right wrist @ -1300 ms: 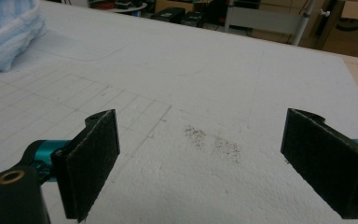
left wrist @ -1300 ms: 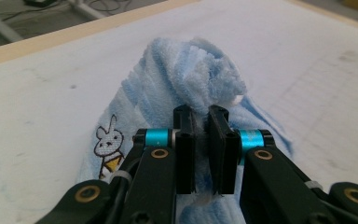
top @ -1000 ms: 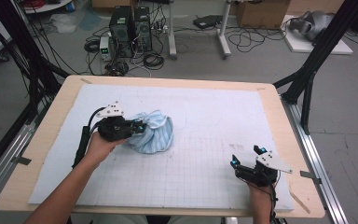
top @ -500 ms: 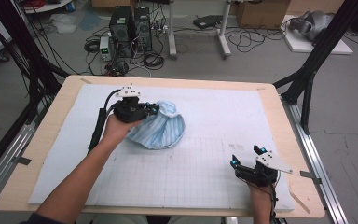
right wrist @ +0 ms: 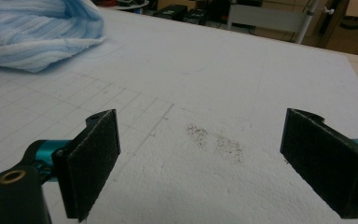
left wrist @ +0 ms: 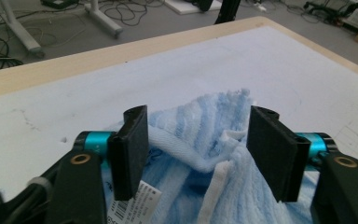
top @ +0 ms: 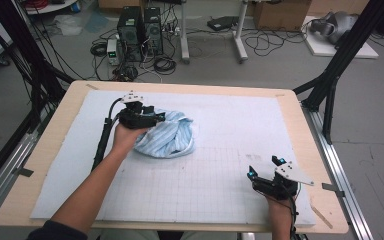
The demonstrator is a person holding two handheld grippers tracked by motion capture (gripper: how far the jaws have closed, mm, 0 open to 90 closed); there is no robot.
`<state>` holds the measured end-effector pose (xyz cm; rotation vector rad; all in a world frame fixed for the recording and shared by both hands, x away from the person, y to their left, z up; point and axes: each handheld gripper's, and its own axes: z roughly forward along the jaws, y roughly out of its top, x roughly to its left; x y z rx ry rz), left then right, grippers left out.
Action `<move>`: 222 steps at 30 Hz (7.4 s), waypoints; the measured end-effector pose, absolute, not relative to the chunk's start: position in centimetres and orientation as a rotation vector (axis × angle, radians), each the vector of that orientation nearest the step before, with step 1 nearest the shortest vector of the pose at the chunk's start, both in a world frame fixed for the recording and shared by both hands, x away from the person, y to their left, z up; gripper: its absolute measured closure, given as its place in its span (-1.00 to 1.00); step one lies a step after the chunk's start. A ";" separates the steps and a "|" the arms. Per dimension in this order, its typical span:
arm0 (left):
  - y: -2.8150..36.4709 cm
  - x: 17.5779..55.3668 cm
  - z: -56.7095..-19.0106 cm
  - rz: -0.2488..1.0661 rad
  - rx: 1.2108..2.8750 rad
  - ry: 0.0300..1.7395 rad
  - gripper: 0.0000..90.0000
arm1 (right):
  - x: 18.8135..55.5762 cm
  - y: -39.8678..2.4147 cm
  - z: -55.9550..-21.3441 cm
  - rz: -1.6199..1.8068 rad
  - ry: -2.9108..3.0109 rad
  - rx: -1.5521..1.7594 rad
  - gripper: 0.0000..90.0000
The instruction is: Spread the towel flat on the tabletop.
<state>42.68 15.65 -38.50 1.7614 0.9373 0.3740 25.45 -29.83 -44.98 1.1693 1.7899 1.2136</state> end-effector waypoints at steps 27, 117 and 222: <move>24.2 36.4 -41.2 0.449 1.715 0.934 -0.30 | 31.4 -13.6 -43.6 1.330 2.203 0.983 -0.22; 19.7 40.6 -38.7 0.359 1.795 1.016 0.94 | 25.2 -16.5 -44.1 1.453 2.687 0.691 0.75; 15.5 36.6 -40.5 0.241 1.740 0.824 0.94 | 27.2 -19.7 -42.7 1.369 2.237 0.981 -0.07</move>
